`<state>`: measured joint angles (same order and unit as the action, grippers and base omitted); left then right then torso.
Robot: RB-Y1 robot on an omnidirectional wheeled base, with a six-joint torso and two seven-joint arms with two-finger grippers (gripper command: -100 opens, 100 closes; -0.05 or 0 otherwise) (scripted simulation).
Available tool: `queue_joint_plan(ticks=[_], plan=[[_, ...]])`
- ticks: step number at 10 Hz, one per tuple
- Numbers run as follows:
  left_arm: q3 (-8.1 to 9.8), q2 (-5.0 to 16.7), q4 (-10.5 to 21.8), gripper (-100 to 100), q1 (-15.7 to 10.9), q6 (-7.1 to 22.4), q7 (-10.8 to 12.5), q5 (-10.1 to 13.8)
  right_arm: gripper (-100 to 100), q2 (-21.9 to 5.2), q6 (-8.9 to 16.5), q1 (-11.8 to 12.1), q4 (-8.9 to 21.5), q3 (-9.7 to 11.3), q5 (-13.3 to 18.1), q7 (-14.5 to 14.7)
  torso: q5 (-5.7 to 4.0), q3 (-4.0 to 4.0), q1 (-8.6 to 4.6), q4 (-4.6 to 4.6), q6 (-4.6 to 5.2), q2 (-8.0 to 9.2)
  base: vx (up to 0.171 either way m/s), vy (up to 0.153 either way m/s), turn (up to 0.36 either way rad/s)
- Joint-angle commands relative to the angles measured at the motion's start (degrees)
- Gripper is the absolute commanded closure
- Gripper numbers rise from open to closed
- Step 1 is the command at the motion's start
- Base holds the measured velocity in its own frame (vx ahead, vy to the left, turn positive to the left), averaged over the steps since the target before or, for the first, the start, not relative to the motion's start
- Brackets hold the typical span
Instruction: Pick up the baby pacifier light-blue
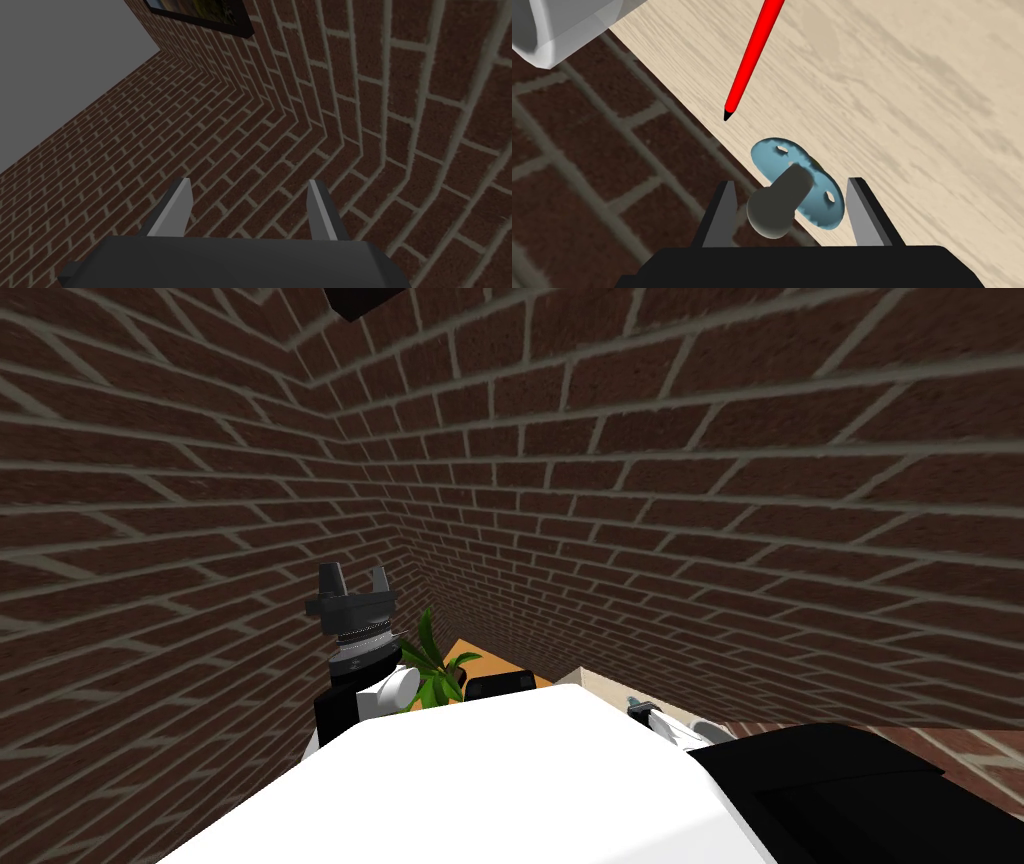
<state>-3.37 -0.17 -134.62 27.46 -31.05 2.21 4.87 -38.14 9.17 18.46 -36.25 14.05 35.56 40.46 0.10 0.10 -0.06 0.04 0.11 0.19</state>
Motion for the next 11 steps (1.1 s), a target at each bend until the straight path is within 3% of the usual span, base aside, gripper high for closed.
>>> queue_joint_plan(ticks=[1, 4, 5, 6, 9, 10, 11], plan=[[0.00, 0.0, 0.0, 0, 0.0, 0.0, 0.0, 0.0, 100, 0.0, 0.0, 0.0, 0.0, 0.0, 0.0, 0.0, 0.00, 0.00, 0.00, 0.00, 0.00, 0.00, 0.000, 0.000, 0.000], [0.00, 0.0, 0.0, 0, 0.0, 0.0, 0.0, 0.0, 100, -0.1, 0.0, 0.0, 0.0, 0.0, 0.0, 0.0, -0.06, -0.02, 0.07, -0.01, 0.00, -0.03, 0.000, 0.000, 0.000], [0.00, 0.0, 0.0, 0, 0.0, 0.0, 0.0, 0.0, 0, -0.1, 0.0, 0.0, 0.0, 0.0, 0.0, 0.0, -0.06, -0.03, 0.07, -0.02, 0.00, -0.04, 0.000, 0.000, 0.000], [0.00, 0.0, 0.0, 0, 0.0, 0.0, 0.0, 0.0, 100, -1.5, -1.7, 0.7, 0.4, -0.7, 0.1, -0.2, -0.06, -0.03, 0.08, -0.02, 0.00, -0.04, 0.036, 0.094, -0.051], [-0.01, 0.0, 0.0, 0, 0.0, 0.0, 0.0, 0.0, 100, -3.0, -3.2, 1.8, 0.1, -0.8, -0.4, -0.4, 0.01, -0.09, 0.49, -0.02, 0.00, -0.17, 0.042, 0.103, -0.034], [-0.01, 0.0, 0.0, 0, 0.0, 0.0, 0.0, 0.0, 100, -2.3, -3.4, 1.2, 1.0, -1.6, 0.6, -0.4, 0.03, -0.09, 0.42, -0.03, -0.01, -0.15, 0.008, 0.026, -0.012], [0.00, 0.0, 0.0, 0, 0.0, 0.0, 0.0, 0.0, 0, -2.3, -3.5, 1.2, 1.0, -1.6, 0.6, -0.4, 0.00, -0.06, 0.25, -0.03, 0.00, -0.09, 0.000, 0.000, 0.000]])
